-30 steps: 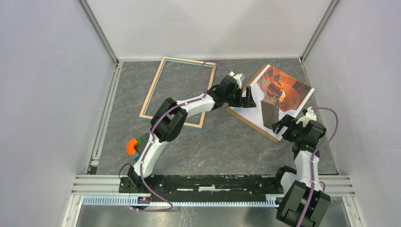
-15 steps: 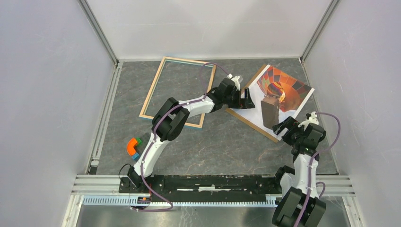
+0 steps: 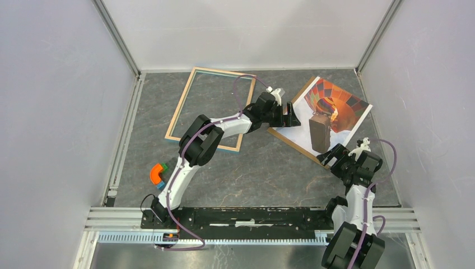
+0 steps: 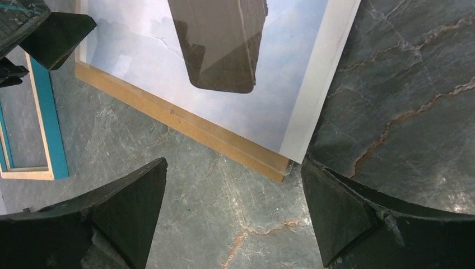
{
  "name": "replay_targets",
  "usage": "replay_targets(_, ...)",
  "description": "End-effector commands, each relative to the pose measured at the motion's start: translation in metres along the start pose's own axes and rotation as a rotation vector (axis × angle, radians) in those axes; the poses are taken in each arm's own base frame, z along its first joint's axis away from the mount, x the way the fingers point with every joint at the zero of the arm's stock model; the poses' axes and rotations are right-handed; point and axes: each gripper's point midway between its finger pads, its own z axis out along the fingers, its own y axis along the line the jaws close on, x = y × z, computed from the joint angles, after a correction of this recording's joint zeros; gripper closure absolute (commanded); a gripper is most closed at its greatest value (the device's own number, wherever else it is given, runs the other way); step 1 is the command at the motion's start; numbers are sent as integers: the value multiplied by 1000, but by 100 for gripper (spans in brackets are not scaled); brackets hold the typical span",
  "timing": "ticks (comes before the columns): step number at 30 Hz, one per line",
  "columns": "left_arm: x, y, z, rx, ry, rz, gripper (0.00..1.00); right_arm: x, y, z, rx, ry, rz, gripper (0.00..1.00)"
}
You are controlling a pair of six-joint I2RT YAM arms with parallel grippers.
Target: Put the photo into the frame
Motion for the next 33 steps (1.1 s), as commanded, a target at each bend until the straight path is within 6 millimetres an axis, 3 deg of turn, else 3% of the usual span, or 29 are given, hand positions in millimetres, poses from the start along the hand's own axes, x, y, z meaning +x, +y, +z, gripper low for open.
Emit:
replay_targets(1,7,7,-4,-25,22,-41,0,19,-3,4,-22,53,22,5)
replay_targets(18,8,7,-2,-21,24,-41,0,-1,21,-3,-111,-37,86,6)
replay_targets(33,8,6,-3,-19,23,-40,0,-20,27,-4,-131,-149,137,6)
